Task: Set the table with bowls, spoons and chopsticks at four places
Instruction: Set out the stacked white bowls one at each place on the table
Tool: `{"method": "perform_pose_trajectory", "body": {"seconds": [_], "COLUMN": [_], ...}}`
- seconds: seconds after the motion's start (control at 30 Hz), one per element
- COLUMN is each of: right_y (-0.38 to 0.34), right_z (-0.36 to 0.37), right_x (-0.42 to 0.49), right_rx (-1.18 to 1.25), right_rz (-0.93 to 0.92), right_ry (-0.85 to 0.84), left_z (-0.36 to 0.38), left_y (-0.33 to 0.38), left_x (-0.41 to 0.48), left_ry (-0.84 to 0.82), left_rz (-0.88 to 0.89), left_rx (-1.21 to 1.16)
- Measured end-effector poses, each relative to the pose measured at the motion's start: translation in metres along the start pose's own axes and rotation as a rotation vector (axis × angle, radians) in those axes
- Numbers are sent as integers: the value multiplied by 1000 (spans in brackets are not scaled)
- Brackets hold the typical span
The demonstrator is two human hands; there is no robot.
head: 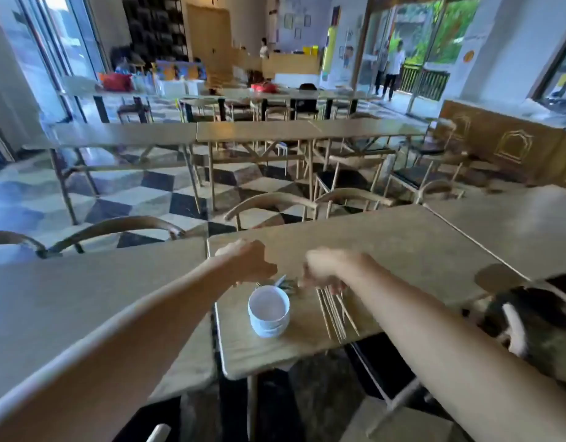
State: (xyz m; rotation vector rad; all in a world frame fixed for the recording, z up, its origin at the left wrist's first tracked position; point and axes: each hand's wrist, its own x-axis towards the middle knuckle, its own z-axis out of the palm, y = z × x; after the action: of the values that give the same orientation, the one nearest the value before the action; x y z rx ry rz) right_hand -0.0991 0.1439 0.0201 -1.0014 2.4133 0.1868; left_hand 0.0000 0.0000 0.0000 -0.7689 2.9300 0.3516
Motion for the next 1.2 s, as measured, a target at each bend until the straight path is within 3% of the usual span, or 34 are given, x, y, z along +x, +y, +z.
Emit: {"method": "perform_pose_trajectory", "body": {"seconds": [0.2,0.37,0.5,0.67,0.77,0.9,1.1,1.2], "right_y": [37,47,46,48,47,43,33,28], "right_z": [82,133,167,187,192,199,212,219], "right_x": [60,101,127,162,182,211,239,248], "right_rx": [-75,-3,278,756,1130,1483,1565,1628], "right_rz": [-30,-38,-3,107,186,237,182,242], "right_ry": [-80,-92,-168,-391,-428,-409,-460,-469], "left_z": [129,197,222,240,249,243,256,267], "left_y": [1,-15,-29,-41,-43,-36,-45,-49], "left_x": [13,2,2,16,32,60,93,101], "left_ry": [-159,-159,-134,-127,-89,-53,-71,-92], "left_rz": [-175,-292,-412,-587,-668,-870,-1135,-1172], "left_rx": [30,4,-73,-214,-467,-1175,-1626,-1767]}}
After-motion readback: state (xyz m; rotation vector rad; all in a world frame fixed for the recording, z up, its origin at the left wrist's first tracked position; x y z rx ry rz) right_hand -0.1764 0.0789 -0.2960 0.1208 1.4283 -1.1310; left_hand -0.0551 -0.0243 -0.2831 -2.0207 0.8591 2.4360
